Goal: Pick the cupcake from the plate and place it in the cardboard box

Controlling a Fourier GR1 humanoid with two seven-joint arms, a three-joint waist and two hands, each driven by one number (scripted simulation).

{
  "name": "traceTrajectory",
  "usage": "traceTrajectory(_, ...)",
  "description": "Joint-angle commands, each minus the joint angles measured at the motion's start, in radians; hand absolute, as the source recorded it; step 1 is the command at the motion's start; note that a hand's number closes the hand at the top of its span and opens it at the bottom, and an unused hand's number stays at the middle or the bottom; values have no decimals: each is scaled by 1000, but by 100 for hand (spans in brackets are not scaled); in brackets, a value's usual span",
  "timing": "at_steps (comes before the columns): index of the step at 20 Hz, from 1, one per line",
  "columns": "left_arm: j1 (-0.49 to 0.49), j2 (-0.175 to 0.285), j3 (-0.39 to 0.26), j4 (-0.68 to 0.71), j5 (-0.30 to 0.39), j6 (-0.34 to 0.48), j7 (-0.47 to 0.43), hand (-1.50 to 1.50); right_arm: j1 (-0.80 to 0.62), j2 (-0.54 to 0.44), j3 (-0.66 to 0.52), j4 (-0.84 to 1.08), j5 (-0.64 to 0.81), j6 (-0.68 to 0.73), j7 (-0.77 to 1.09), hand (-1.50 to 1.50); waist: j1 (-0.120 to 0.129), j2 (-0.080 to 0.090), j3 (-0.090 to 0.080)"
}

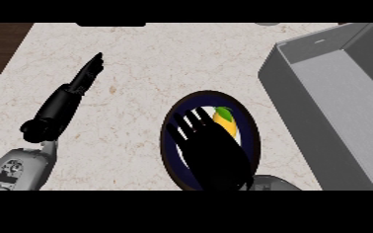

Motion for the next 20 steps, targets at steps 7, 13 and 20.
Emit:
traceTrajectory(7, -32, -59, 54, 17, -41, -55, 23, 0, 31, 18, -18, 133, 178, -29, -133, -150, -1, 0, 0)
traceTrajectory(13, 33, -85, 70, 44, -104, -58, -70, 0, 64, 44, -65, 175, 209, -56, -223, -150, -1, 1, 0)
traceTrajectory(20, 67, -91, 110, -1, -95, -114, -68, 0, 76, 105, -63, 299, 310, -97, -275, -150, 2, 0, 0)
